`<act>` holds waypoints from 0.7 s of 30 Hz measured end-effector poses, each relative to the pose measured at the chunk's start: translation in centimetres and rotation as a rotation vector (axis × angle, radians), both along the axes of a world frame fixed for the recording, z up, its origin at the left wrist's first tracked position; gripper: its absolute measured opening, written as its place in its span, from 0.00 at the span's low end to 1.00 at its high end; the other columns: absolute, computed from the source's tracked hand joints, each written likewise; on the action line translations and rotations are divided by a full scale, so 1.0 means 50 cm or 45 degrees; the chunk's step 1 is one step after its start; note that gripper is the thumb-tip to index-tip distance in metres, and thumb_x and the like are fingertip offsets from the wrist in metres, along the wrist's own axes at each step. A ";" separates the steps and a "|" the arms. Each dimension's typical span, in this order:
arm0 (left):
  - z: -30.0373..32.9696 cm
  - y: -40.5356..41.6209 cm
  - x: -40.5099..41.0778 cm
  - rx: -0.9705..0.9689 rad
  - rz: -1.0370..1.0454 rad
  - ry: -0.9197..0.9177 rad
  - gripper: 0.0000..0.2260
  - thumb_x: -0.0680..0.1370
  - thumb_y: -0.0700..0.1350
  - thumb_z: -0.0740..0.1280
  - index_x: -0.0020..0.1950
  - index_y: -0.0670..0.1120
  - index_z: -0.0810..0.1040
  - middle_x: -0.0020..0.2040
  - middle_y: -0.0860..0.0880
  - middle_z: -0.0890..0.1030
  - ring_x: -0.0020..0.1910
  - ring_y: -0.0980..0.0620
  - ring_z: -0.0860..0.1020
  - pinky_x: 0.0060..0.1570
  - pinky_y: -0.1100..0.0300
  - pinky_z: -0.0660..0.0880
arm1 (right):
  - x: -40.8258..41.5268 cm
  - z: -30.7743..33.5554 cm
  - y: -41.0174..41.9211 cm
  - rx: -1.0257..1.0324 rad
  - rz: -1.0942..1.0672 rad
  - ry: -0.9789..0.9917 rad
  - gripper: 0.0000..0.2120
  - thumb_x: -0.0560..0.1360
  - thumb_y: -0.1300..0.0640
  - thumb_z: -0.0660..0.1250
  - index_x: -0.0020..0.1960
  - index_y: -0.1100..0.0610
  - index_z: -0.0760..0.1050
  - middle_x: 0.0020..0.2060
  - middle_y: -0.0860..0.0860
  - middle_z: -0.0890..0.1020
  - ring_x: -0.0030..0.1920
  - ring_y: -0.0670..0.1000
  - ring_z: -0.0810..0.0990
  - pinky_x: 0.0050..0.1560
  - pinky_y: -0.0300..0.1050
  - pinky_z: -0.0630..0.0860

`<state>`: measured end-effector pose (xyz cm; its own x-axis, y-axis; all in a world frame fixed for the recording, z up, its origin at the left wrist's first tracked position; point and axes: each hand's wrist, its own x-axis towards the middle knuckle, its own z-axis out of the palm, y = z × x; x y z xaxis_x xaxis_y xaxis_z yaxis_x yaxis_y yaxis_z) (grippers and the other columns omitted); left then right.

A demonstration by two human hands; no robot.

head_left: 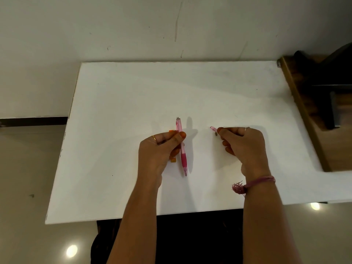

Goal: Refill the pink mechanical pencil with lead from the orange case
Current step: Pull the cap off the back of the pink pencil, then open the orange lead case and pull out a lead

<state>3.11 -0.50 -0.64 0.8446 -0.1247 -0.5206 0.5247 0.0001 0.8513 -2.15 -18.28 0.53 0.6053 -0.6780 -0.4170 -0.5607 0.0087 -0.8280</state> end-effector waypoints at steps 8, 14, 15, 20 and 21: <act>0.009 -0.007 -0.001 0.015 -0.001 -0.003 0.06 0.65 0.50 0.77 0.40 0.51 0.86 0.35 0.47 0.85 0.30 0.52 0.79 0.33 0.58 0.79 | -0.027 0.036 0.025 0.303 0.315 0.074 0.08 0.67 0.53 0.76 0.42 0.56 0.84 0.35 0.51 0.86 0.35 0.46 0.84 0.33 0.35 0.78; 0.022 -0.012 -0.003 0.004 -0.001 -0.014 0.08 0.64 0.51 0.77 0.41 0.51 0.85 0.38 0.48 0.86 0.41 0.45 0.84 0.47 0.48 0.81 | -0.020 0.047 0.073 0.336 0.534 0.080 0.10 0.65 0.53 0.78 0.45 0.53 0.83 0.36 0.47 0.87 0.36 0.44 0.85 0.32 0.32 0.76; 0.026 -0.011 -0.003 -0.022 -0.007 -0.011 0.09 0.64 0.51 0.77 0.42 0.51 0.86 0.38 0.47 0.86 0.41 0.45 0.84 0.49 0.46 0.81 | -0.018 0.048 0.077 0.332 0.548 0.073 0.09 0.65 0.54 0.78 0.45 0.52 0.83 0.35 0.47 0.87 0.36 0.43 0.84 0.31 0.31 0.76; 0.039 -0.002 -0.001 -0.110 0.034 -0.053 0.11 0.67 0.48 0.76 0.48 0.47 0.84 0.42 0.46 0.86 0.44 0.47 0.84 0.46 0.53 0.81 | -0.006 0.044 0.093 0.310 0.516 0.072 0.06 0.67 0.57 0.77 0.44 0.53 0.83 0.34 0.48 0.87 0.35 0.44 0.85 0.30 0.31 0.75; 0.039 0.005 0.004 -0.119 0.107 -0.063 0.12 0.68 0.48 0.75 0.49 0.46 0.84 0.42 0.48 0.86 0.44 0.49 0.84 0.44 0.57 0.81 | -0.005 0.042 0.092 0.302 0.486 0.076 0.06 0.67 0.57 0.77 0.43 0.54 0.83 0.33 0.48 0.86 0.33 0.44 0.84 0.30 0.31 0.75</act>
